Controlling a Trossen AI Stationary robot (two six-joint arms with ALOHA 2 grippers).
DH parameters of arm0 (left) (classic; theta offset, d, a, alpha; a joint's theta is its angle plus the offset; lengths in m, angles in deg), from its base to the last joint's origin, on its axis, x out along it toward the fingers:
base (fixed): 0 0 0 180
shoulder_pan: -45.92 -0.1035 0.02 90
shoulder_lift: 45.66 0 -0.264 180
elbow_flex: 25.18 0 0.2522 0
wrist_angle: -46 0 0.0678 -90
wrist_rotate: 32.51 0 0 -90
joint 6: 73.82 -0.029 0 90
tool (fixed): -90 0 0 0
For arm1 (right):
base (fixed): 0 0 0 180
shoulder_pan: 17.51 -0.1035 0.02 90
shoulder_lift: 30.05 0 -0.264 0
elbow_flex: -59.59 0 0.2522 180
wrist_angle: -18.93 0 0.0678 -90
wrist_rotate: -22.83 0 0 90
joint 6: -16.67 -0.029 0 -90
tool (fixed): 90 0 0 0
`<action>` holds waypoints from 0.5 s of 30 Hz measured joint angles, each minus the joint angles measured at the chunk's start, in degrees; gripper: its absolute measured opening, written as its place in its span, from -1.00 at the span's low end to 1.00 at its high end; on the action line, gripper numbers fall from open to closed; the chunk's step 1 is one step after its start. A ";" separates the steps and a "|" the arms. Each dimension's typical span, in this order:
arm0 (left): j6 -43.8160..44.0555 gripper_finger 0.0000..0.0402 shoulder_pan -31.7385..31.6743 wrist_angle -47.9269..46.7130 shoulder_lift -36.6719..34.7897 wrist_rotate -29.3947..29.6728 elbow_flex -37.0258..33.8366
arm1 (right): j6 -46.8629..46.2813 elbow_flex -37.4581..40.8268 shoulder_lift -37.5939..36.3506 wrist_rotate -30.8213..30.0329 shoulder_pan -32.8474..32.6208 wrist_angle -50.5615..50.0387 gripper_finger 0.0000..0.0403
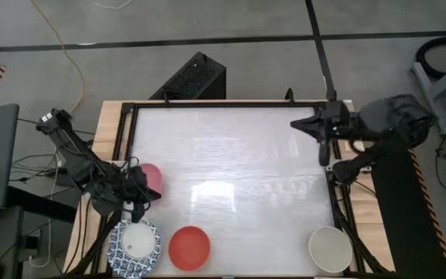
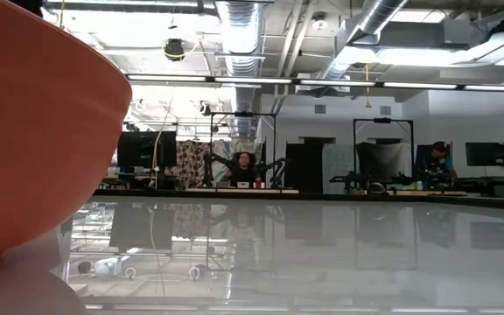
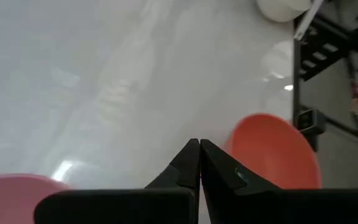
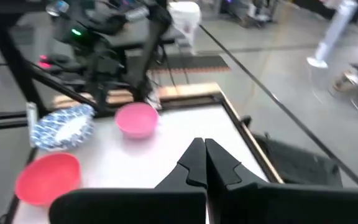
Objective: Nest bowls inside each other by size order
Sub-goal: Stack the white bowl onto the stacked white bowls
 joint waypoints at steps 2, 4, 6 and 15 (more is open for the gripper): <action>0.63 -1.00 0.05 3.18 0.02 -0.74 -1.62 | -3.31 5.18 -2.56 -2.94 -1.28 0.70 -0.97; 1.22 -1.00 0.23 4.04 0.34 -1.33 -2.55 | -6.08 10.48 -5.25 -5.92 -2.45 2.67 -0.97; 2.72 -1.00 1.04 3.98 0.68 -1.08 -3.26 | -8.45 15.79 -8.37 -8.23 -3.64 5.75 -0.97; 8.20 -1.00 4.85 2.17 6.55 -2.62 -4.07 | -16.09 34.84 -17.37 -15.21 -7.85 16.45 -0.97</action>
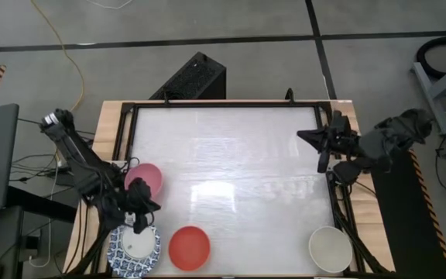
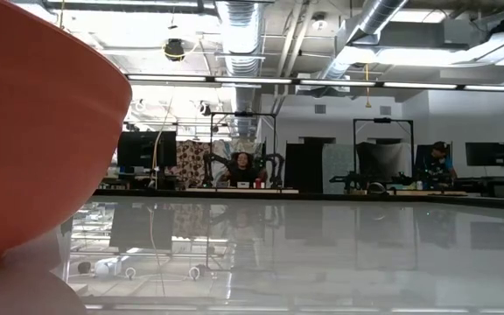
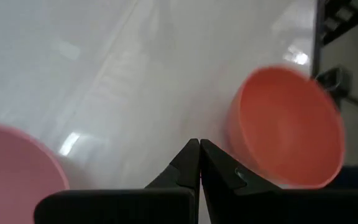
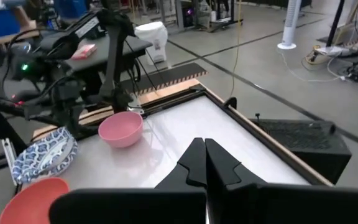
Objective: Nest bowls inside each other by size order
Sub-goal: Stack the white bowl onto the stacked white bowls
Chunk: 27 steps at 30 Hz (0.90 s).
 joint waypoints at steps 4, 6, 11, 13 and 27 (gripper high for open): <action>2.43 -1.00 2.27 0.11 4.14 -0.45 0.00 | -2.29 3.76 -1.53 -1.10 -0.74 2.59 -0.96; 4.13 -1.00 3.39 0.06 5.83 -0.45 0.00 | -2.56 4.53 -1.56 -1.55 -0.94 3.44 -0.96; 8.58 -1.00 5.59 0.11 9.15 -0.40 0.00 | -2.58 4.67 -1.35 -1.59 -0.88 3.83 -0.96; 9.93 -1.00 6.45 0.15 10.39 -0.34 0.00 | -2.57 4.68 -1.38 -1.60 -0.84 4.08 -0.95; 17.72 -1.00 8.90 0.13 18.01 -3.14 0.00 | -2.61 4.67 -1.36 -1.48 -0.86 4.77 -0.95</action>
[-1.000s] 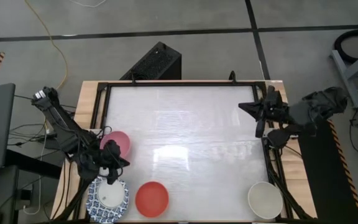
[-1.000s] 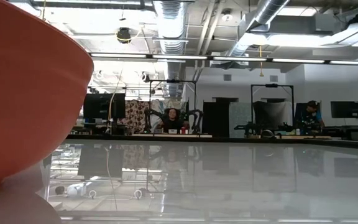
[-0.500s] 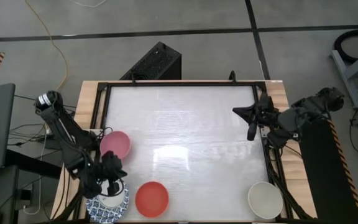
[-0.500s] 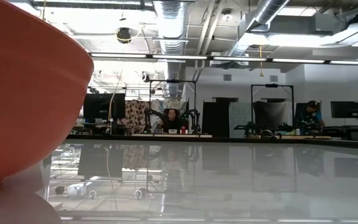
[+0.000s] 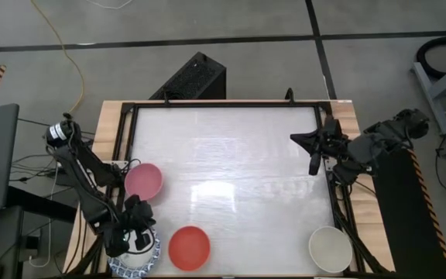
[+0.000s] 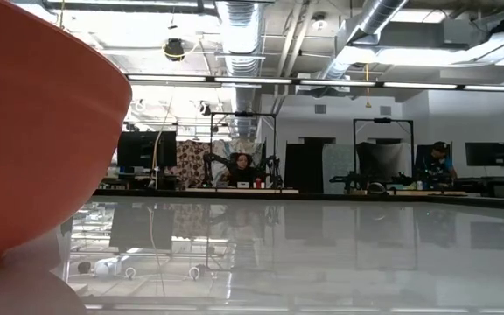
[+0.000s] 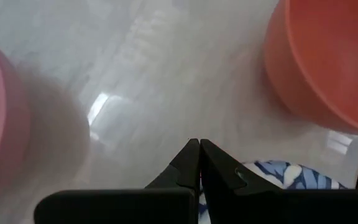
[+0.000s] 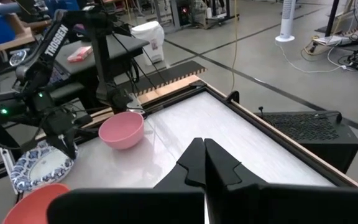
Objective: Nest bowls inside each other by size order
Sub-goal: Stack the white bowl onto the stacked white bowls, then stack the pink bowl onto the stacked white bowls
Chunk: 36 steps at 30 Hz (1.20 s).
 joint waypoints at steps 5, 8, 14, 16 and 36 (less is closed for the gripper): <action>0.66 -1.00 0.20 1.22 0.02 -0.35 0.04 | 0.01 -0.01 -0.05 0.04 0.00 0.12 -0.95; 1.15 -1.00 0.22 1.09 -0.74 1.81 0.51 | 0.00 -0.01 -0.05 0.07 0.00 0.16 -0.95; 0.91 -1.00 -0.26 -4.81 -3.41 8.63 4.45 | 0.04 -0.01 -0.05 0.13 0.02 1.24 -0.95; 0.58 -1.00 -0.78 -7.78 -4.59 9.87 6.25 | -0.05 -0.01 -0.04 0.13 0.02 1.25 -0.95; -15.85 -0.77 -13.39 -25.57 -9.21 -10.27 12.70 | -5.71 -0.08 10.56 7.39 1.89 1.49 -0.95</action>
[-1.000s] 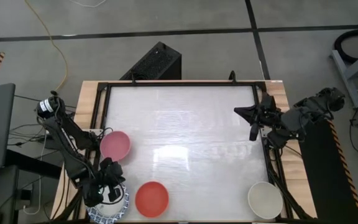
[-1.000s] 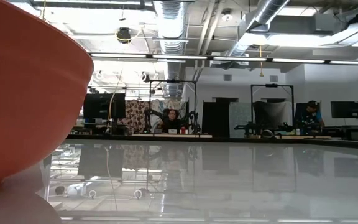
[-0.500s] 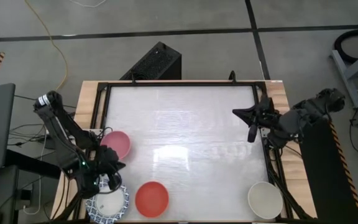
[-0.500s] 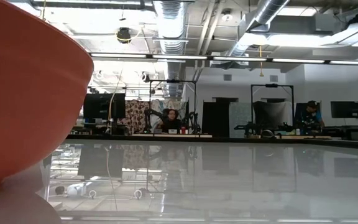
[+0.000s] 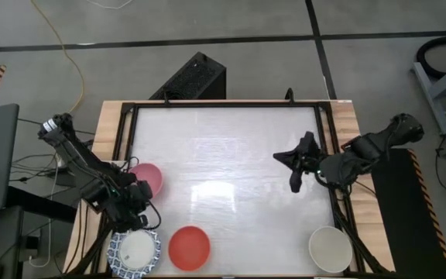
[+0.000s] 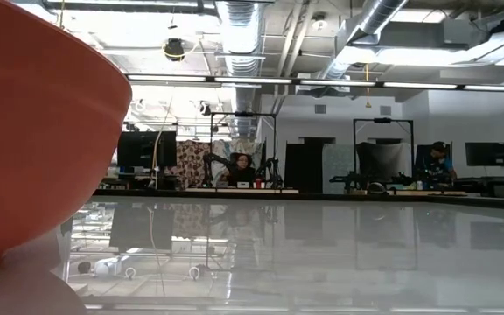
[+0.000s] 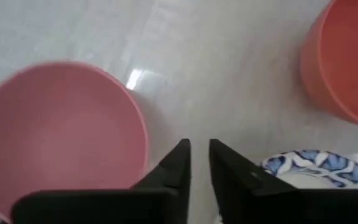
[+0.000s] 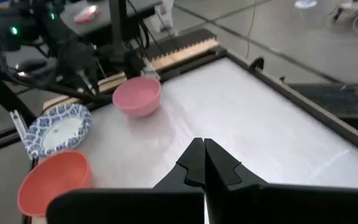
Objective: Nest bowls inside each other by size order
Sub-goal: Stack the pink bowl onto the stacked white bowls
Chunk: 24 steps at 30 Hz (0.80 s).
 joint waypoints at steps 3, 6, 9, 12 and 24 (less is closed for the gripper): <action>-4.61 -0.56 -1.70 -0.02 0.00 0.08 0.00 | -0.32 0.02 1.47 0.74 0.62 0.06 -0.95; -7.89 -0.32 -3.53 -0.08 0.00 0.11 0.00 | -0.43 0.00 2.48 2.25 1.36 0.88 -0.95; -8.97 -0.10 -5.51 -1.33 0.00 0.08 -0.10 | -0.42 0.00 3.85 5.18 2.28 1.45 -0.95; -8.50 0.04 -7.40 -3.79 -0.02 -1.13 -1.97 | -0.43 0.00 5.03 6.12 2.94 1.63 -0.95; -7.81 0.08 -8.10 2.24 0.00 -3.33 -11.25 | -0.22 0.00 7.79 11.08 6.62 3.89 -0.95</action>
